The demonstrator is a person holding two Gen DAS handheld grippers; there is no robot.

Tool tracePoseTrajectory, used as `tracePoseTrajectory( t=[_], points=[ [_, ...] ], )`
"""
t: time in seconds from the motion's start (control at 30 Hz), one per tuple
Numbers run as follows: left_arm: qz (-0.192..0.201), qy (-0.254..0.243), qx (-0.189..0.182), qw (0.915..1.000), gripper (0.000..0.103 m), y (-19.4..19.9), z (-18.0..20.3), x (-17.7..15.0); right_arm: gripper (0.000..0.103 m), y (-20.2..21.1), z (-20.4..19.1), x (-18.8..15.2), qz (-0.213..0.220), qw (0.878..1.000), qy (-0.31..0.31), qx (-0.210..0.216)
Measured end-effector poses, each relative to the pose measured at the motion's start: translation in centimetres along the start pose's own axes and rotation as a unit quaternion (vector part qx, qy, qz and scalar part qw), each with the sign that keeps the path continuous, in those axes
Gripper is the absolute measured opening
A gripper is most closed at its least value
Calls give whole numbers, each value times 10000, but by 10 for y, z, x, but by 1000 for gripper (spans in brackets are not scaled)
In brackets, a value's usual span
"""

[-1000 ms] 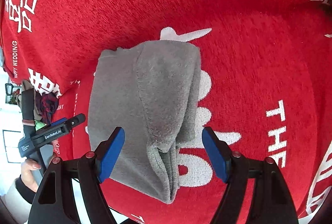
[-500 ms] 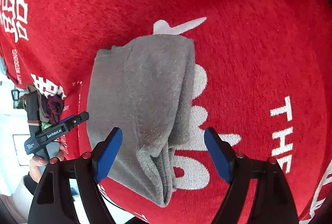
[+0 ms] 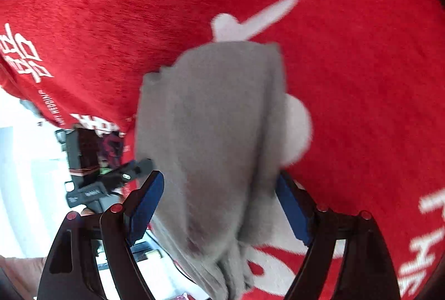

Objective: Fold small clothes

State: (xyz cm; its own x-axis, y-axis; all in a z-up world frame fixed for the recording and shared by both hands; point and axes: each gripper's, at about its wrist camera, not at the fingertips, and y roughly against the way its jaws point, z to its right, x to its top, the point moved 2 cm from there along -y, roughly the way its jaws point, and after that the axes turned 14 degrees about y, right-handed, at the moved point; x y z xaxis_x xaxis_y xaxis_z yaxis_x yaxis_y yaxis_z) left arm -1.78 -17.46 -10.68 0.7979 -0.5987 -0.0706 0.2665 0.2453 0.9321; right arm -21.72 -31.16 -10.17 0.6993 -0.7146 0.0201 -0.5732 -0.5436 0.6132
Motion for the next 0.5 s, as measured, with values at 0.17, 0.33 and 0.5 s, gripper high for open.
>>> tracePoseTrajectory(
  t=[0.17,0.33,0.5],
  points=[
    [110,-199,218,9995,95,-10,22,-6,85,-17,-10,8,-77,9998,115,112],
    [310,-232,79,9992,42,10,24,-9,31,-25,-11,3,-193,9995,-232,129],
    [387,-353,-111,9986,39,31,31,-18,29,-12,-36,-4,27,9979,-276,583]
  ],
)
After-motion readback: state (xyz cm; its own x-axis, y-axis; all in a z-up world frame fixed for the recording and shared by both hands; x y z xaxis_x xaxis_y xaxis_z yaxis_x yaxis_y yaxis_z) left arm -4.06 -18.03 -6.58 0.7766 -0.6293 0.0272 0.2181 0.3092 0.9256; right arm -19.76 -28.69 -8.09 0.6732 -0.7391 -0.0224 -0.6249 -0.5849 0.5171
